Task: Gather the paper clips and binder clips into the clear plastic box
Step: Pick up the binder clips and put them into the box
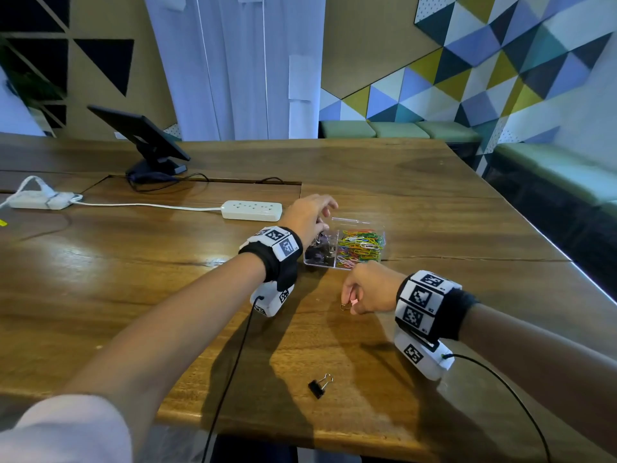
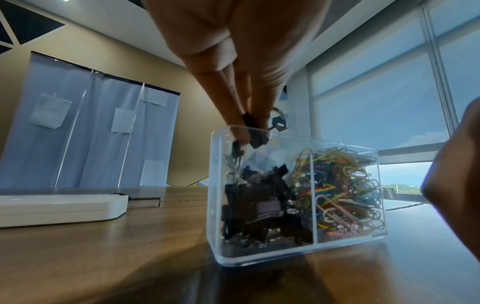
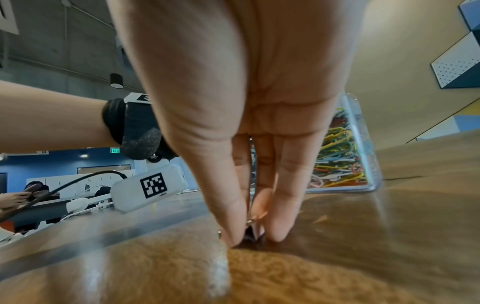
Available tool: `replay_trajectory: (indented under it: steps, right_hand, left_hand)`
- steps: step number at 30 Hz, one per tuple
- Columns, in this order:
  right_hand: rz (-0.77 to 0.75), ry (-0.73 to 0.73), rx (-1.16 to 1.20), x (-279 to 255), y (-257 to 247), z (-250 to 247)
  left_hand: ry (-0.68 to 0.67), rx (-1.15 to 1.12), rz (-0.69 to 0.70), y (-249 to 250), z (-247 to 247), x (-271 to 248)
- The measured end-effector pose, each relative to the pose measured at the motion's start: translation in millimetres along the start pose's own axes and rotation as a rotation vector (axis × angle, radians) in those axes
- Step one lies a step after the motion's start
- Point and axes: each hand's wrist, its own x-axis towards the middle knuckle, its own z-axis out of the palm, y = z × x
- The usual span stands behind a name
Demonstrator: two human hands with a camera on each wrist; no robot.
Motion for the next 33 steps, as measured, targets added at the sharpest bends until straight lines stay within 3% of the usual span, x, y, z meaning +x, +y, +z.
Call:
replay_trajectory:
  steps: [5,12,21,24,27,33]
  right_hand:
    - [-0.013,0.014,0.030,0.6,-3.9,-1.7]
    - [-0.051,0.183,0.087,8.9,-10.9,-20.7]
    - [0.033,0.538,0.184,27.9,-8.9,-50.6]
    - [0.070,0.591,0.141,39.2,-9.2,-56.4]
    - [0.069,0.594,0.137,48.2,-11.7,-58.8]
    - [0.048,0.502,0.037,56.1,-11.9,-53.1]
  left_hand:
    - [0.040,0.021,0.000,-1.7,1.4,4.7]
    - [0.062,-0.020,-0.002,-4.9,3.7,9.2]
    - [0.089,-0.019,0.035,-0.3,-14.6,-10.7]
    - [-0.043,-0.031,0.057,10.4,-20.1,-34.8]
    - [-0.299,-0.046,0.067,22.4,-22.0,-64.9]
    - [-0.774,0.042,0.234,39.3,-14.3,-112.4]
